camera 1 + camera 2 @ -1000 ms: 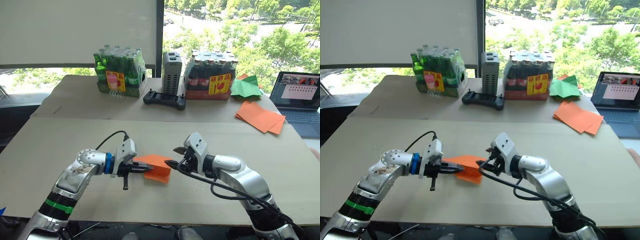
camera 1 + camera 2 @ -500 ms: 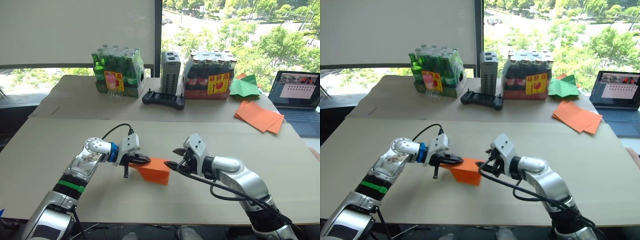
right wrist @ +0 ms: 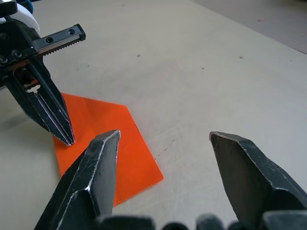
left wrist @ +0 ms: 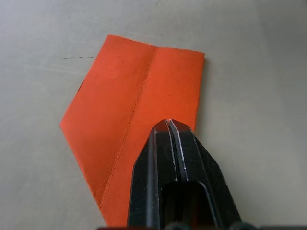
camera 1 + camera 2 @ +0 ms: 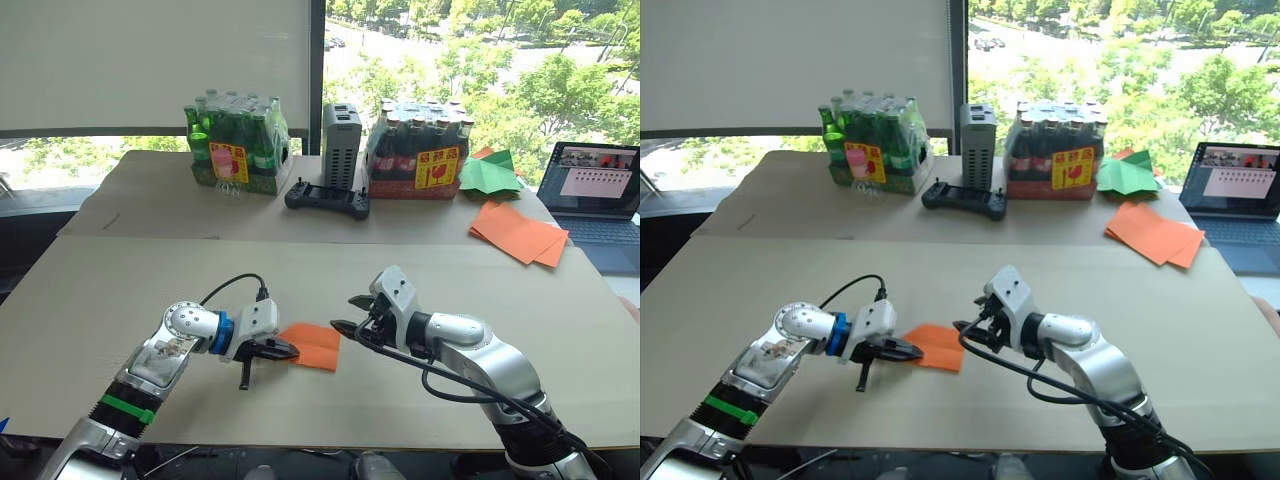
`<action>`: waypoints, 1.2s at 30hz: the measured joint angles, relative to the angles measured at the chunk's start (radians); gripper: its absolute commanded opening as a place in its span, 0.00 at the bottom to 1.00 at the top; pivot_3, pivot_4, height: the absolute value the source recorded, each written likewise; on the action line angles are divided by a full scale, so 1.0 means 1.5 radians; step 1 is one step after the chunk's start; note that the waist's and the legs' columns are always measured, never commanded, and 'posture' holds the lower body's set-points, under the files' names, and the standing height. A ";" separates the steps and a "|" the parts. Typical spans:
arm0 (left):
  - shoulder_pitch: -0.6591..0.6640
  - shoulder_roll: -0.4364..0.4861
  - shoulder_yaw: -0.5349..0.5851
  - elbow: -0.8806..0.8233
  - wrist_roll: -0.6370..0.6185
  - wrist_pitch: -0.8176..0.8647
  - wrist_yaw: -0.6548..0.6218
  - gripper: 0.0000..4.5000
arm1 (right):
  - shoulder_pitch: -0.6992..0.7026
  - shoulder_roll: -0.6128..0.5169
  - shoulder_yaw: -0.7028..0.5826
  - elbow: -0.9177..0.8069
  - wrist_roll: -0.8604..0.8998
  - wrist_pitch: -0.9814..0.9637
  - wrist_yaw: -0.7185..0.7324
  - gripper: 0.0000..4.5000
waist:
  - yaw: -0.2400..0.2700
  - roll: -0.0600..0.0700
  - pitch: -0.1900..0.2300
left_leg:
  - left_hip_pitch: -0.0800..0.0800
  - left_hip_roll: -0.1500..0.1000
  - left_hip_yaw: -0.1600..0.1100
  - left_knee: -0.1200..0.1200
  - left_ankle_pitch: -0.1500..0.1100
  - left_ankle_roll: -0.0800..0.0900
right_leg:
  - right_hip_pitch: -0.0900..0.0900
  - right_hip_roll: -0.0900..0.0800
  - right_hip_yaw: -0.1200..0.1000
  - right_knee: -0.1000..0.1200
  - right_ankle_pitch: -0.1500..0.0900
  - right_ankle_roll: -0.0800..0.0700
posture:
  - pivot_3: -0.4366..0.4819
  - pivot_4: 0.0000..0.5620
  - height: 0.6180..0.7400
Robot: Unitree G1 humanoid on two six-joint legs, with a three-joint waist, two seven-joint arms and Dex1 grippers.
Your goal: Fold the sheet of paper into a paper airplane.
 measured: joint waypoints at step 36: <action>0.074 0.025 0.024 -0.117 -0.035 0.062 0.036 0.00 | -0.032 0.071 0.005 0.156 0.072 0.044 0.042 0.74 | -0.001 0.000 0.000 | 0.000 0.000 0.000 0.000 0.000 0.000 | 0.000 0.000 0.000 0.000 0.000 0.000 | 0.48 0.27 0.94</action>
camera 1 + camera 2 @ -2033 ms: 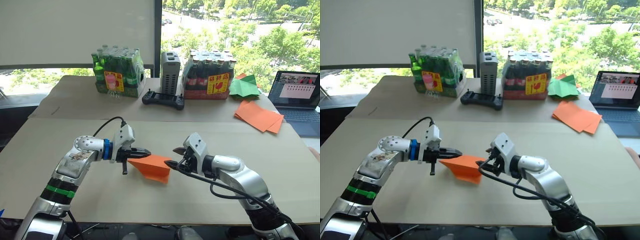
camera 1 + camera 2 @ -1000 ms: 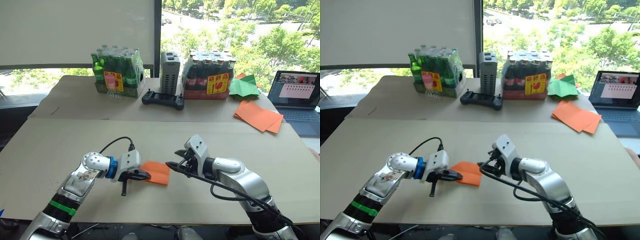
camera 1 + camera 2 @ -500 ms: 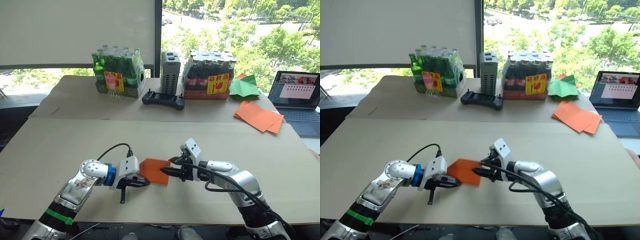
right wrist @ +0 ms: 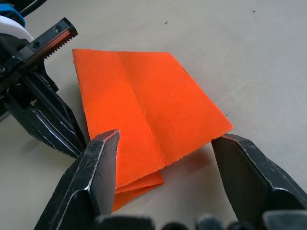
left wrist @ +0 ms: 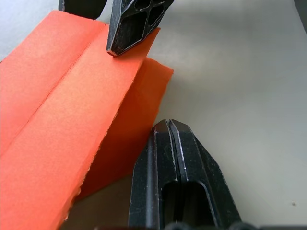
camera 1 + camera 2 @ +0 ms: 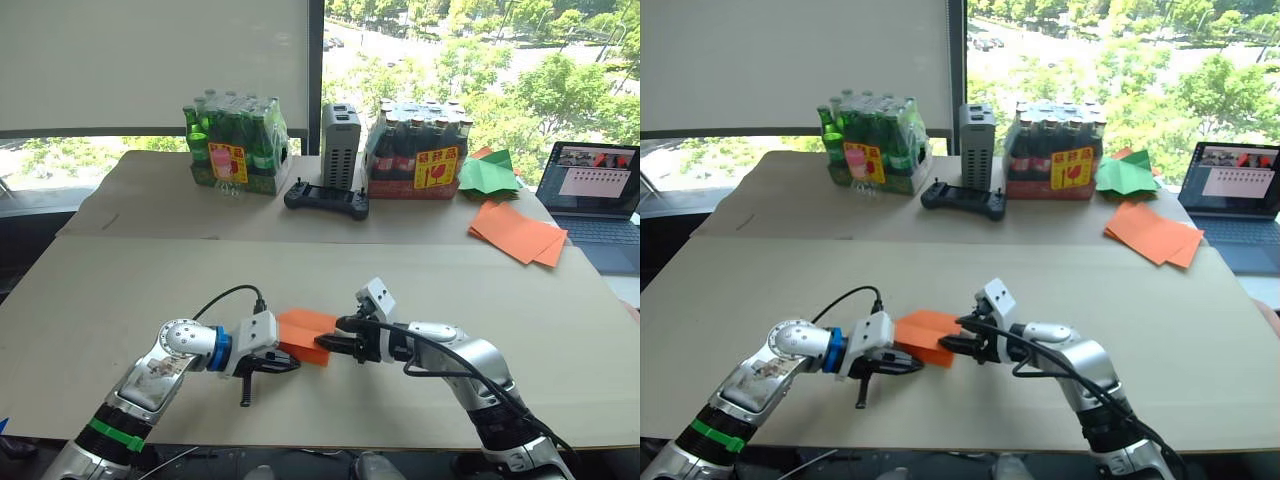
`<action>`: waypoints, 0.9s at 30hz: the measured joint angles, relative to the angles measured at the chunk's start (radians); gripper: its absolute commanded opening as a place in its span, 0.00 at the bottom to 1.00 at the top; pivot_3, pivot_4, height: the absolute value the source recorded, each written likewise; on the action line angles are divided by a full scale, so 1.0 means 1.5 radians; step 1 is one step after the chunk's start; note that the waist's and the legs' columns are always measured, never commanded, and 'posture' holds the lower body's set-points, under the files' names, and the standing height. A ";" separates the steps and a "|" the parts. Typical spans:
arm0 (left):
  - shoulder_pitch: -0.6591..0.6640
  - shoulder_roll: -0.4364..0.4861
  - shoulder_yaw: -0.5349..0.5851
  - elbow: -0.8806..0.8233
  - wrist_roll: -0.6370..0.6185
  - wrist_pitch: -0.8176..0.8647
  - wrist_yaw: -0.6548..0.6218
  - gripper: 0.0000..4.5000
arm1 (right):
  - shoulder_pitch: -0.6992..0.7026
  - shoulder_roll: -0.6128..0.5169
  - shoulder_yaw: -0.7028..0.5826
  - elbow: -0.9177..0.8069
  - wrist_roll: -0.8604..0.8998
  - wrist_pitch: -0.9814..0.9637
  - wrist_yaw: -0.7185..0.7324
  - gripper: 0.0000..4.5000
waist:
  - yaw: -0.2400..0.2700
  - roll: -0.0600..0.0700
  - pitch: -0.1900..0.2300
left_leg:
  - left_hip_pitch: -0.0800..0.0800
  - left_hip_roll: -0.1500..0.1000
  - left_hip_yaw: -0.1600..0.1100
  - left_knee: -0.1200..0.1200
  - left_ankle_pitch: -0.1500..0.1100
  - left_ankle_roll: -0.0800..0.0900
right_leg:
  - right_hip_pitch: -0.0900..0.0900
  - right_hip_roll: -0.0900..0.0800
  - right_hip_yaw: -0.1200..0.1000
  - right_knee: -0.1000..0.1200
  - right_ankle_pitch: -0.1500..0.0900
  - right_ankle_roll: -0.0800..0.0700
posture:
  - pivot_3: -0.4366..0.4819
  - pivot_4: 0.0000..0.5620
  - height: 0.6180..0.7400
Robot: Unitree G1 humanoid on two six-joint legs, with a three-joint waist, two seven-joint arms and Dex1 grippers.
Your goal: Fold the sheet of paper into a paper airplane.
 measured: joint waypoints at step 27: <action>-0.034 -0.002 0.017 0.098 -0.013 -0.030 0.002 0.00 | 0.008 0.003 0.020 0.003 -0.046 -0.044 -0.003 0.74 | -0.001 0.000 0.000 | 0.000 0.000 0.000 0.000 0.000 0.000 | 0.000 0.000 0.000 0.000 0.000 0.000 | 0.48 0.27 0.94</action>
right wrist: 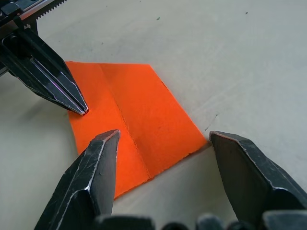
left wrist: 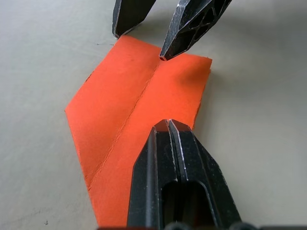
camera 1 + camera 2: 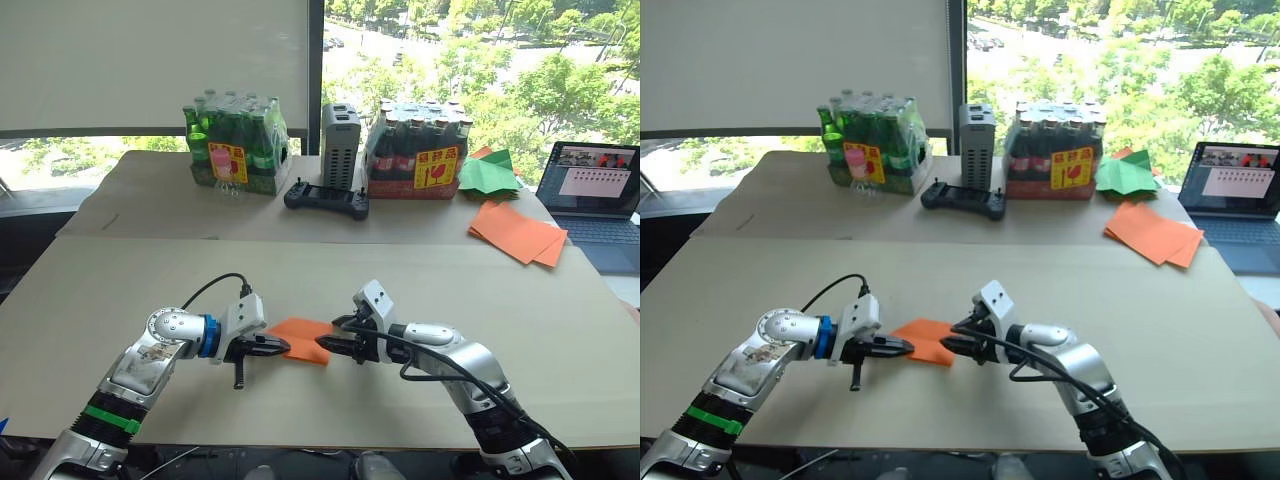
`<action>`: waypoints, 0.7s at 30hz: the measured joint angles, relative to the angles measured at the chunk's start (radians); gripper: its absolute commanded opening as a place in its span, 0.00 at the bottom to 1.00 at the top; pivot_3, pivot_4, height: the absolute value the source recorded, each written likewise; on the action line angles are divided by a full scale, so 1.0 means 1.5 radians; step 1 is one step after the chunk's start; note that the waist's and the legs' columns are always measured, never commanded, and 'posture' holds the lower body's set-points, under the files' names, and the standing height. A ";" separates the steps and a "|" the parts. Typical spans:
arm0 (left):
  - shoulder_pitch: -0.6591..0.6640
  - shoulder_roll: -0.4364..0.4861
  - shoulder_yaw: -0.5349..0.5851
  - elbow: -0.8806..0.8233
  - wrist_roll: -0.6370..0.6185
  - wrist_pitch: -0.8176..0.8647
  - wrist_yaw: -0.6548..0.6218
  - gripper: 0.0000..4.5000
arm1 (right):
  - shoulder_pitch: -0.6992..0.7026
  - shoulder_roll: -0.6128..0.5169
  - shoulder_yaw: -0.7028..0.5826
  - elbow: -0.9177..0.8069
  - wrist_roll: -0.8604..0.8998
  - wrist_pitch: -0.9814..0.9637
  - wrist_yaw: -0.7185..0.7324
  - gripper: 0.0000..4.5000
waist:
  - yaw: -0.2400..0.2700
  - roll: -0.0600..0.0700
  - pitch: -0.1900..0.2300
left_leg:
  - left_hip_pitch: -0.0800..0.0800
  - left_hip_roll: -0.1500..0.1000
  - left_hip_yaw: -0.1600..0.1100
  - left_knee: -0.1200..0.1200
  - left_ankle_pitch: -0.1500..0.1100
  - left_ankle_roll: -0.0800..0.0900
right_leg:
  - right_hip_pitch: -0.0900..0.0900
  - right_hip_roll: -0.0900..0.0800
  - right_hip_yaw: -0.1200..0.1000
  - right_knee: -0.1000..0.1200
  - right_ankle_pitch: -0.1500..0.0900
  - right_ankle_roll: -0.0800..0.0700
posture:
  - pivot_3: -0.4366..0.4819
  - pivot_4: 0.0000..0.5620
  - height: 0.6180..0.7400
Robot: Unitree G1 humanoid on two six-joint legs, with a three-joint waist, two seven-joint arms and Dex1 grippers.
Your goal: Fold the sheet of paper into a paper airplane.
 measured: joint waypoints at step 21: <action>0.016 0.002 -0.004 -0.026 0.031 -0.004 0.001 0.00 | -0.059 0.029 -0.032 0.109 0.048 0.019 0.052 0.74 | 0.000 0.000 0.000 | 0.000 0.000 0.000 0.000 0.000 0.000 | 0.000 0.000 0.000 0.000 0.000 0.000 | 0.48 0.27 0.94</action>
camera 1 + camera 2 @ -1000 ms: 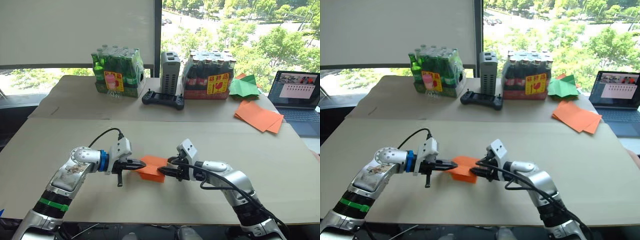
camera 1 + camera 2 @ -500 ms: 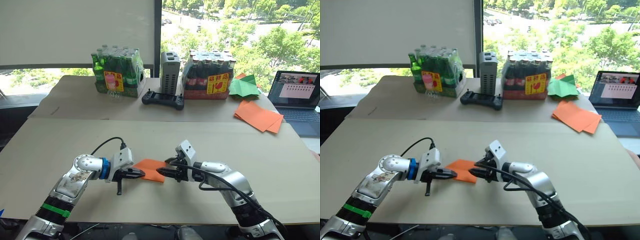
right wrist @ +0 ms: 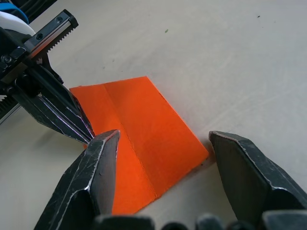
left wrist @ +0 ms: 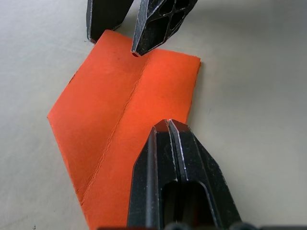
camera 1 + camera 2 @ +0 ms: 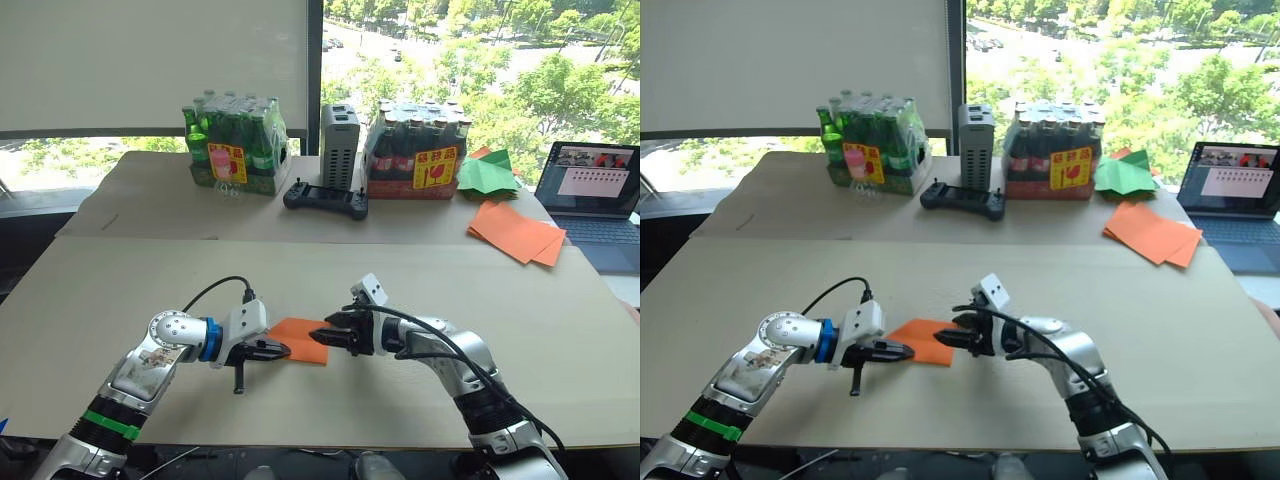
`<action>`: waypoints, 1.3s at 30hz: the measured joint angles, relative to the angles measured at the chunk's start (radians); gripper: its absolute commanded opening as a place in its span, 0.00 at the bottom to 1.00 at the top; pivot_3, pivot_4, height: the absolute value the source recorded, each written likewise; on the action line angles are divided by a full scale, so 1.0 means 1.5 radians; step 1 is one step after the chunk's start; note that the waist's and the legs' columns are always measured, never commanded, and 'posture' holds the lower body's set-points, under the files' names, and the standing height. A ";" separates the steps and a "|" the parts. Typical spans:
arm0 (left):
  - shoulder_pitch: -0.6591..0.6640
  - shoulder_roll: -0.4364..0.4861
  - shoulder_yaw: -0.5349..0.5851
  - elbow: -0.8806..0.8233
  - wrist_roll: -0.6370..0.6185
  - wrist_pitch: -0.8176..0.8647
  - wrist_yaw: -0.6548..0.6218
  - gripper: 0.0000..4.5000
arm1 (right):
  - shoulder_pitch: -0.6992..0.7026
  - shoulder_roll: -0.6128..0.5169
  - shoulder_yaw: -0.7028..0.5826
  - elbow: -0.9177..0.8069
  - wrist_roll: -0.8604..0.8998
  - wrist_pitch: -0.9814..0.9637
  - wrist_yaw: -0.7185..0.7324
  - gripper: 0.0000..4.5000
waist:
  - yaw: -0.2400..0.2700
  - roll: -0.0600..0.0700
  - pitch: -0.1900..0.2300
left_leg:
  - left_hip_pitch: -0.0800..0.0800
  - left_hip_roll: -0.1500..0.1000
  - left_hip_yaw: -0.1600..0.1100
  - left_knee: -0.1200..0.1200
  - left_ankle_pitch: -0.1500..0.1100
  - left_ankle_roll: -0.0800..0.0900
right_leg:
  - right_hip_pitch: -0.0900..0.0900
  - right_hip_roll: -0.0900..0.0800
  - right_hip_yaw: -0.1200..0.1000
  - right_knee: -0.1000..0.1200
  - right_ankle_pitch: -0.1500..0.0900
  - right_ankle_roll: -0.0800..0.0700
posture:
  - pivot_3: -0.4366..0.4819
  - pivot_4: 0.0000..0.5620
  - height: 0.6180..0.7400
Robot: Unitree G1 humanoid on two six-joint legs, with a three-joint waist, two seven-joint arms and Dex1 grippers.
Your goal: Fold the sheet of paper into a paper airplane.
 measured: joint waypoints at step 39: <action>0.017 0.003 -0.007 -0.014 0.019 -0.013 0.005 0.00 | -0.003 -0.003 -0.031 0.021 0.018 0.013 0.013 0.74 | -0.008 0.000 0.000 | 0.001 0.000 0.000 0.000 0.000 0.000 | 0.001 0.000 0.000 0.000 0.000 0.000 | 0.48 0.27 0.94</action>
